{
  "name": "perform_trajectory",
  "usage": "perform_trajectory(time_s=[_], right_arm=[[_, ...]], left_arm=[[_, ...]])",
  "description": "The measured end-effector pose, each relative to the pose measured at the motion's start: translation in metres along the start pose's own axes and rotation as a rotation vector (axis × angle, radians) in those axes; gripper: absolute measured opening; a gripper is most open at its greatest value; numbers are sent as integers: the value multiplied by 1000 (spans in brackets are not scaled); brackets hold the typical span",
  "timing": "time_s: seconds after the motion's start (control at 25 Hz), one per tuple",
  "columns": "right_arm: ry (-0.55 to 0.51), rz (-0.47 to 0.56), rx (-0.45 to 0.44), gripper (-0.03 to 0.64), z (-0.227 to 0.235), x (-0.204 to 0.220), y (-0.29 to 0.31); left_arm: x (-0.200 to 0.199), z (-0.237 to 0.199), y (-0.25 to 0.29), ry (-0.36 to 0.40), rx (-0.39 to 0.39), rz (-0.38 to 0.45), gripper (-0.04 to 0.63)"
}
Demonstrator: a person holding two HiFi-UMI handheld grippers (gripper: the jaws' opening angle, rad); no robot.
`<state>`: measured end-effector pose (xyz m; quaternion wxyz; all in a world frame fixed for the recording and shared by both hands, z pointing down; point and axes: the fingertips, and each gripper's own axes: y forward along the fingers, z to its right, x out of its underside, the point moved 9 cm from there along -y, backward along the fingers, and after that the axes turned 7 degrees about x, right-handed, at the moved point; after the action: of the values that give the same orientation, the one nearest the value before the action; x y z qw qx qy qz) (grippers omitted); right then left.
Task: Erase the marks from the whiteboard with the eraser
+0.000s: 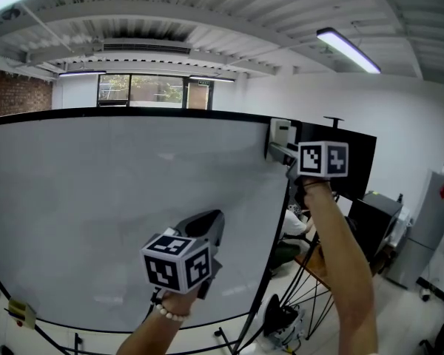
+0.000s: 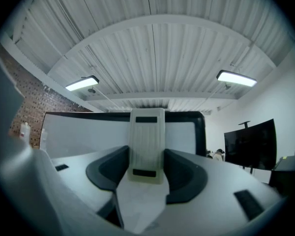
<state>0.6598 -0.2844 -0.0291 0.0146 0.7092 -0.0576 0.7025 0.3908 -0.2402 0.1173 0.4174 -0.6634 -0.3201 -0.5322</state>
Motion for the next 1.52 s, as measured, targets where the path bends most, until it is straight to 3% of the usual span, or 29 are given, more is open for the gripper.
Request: perform_trajectory(time_s=[0.32,0.56,0.92,1.52], right_arm=[[23,-14,28,252,55,8,-8],[-23,-25,46,252,64,33,-13],[7,-26,41,251,66,91,-15],[-21,-22,5,250,4,89,-9]], left_arm=[[14,11,12,-9,-14,-24,-12],[24,18,18,-7,-33,-51,-12],[41,16,18,-18,-61,-86,-12],[43,4,-25,-32,-135,-86,-12]])
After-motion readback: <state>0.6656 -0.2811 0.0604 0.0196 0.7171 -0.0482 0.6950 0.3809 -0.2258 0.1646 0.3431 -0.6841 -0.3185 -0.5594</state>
